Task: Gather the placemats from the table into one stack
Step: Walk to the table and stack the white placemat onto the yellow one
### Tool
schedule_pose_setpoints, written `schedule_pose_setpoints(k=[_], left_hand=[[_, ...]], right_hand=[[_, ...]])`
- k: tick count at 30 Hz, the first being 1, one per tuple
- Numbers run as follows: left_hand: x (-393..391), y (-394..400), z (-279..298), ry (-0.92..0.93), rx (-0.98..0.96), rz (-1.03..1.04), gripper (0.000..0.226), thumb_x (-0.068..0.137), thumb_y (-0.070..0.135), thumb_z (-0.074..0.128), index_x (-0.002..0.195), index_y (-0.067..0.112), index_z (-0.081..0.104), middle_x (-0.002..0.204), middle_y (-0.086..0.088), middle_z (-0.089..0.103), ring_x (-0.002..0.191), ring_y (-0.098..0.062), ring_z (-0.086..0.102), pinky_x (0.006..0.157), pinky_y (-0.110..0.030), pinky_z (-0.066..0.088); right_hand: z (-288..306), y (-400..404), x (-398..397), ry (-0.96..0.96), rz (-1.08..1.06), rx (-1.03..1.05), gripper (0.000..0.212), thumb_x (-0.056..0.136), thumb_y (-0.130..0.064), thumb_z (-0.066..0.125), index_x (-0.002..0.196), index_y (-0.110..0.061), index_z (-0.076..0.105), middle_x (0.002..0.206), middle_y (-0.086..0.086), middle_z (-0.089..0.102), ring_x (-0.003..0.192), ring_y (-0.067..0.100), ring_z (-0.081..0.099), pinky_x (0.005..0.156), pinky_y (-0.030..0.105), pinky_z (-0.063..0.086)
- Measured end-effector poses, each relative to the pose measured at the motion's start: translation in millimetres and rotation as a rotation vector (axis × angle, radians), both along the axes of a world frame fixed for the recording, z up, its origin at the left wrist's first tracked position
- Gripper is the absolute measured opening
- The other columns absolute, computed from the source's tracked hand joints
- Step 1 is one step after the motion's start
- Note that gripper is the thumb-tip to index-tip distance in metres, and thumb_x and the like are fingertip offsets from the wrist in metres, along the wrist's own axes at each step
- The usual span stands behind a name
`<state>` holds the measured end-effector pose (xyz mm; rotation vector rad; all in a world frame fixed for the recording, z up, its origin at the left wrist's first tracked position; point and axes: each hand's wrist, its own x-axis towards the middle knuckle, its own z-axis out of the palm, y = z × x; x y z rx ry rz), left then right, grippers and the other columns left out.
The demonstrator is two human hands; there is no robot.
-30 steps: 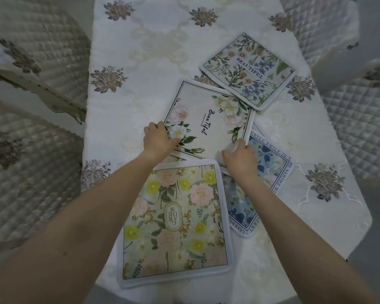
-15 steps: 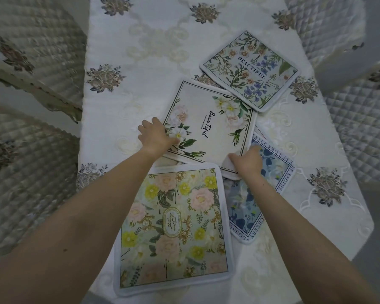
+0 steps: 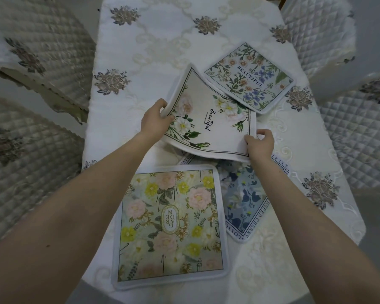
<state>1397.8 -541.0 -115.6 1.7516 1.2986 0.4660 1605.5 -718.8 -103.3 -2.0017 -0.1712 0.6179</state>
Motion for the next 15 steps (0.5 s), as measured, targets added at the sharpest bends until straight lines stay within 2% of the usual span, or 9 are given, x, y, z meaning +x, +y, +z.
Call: schedule_pose_setpoints(k=[4,10,13,15], left_hand=[[-8.2,-7.4,20.3,-0.028,0.028,0.025,0.022,0.081,0.021,0.064,0.083,0.025,0.043,0.072,0.008,0.055,0.063,-0.022,0.053,0.059,-0.032,0.044],[-48.0,-56.0,24.7,0.015,0.033,0.074,0.021,0.084,0.022,0.061,0.084,0.026,0.041,0.072,0.003,0.056,0.06,-0.023,0.052,0.055,-0.032,0.041],[-76.1,-90.5,14.3,0.029,0.031,0.126,0.021,0.086,0.024,0.06,0.086,0.029,0.039,0.067,0.001,0.054,0.052,-0.02,0.046,0.05,-0.029,0.035],[-95.2,-115.8,6.0,0.032,0.025,0.165,0.021,0.087,0.023,0.059,0.088,0.03,0.039,0.062,-0.001,0.05,0.048,-0.018,0.04,0.048,-0.028,0.032]], right_hand=[[18.5,-4.7,0.3,-0.02,0.024,-0.008,0.02,0.086,-0.007,0.058,0.098,-0.014,0.044,0.092,0.007,0.056,0.081,0.023,0.053,0.055,0.022,0.041],[22.4,-34.9,-29.6,-0.008,0.117,-0.069,0.02,0.085,-0.007,0.057,0.098,-0.014,0.044,0.104,0.011,0.056,0.087,0.026,0.055,0.073,0.034,0.047],[16.6,-56.8,-53.1,-0.044,0.177,-0.065,0.02,0.087,-0.006,0.056,0.098,-0.015,0.041,0.101,0.007,0.054,0.083,0.024,0.055,0.065,0.028,0.045],[11.0,-73.4,-69.7,-0.078,0.207,-0.054,0.02,0.088,-0.005,0.055,0.099,-0.015,0.042,0.094,-0.001,0.051,0.073,0.015,0.054,0.06,0.021,0.044]])
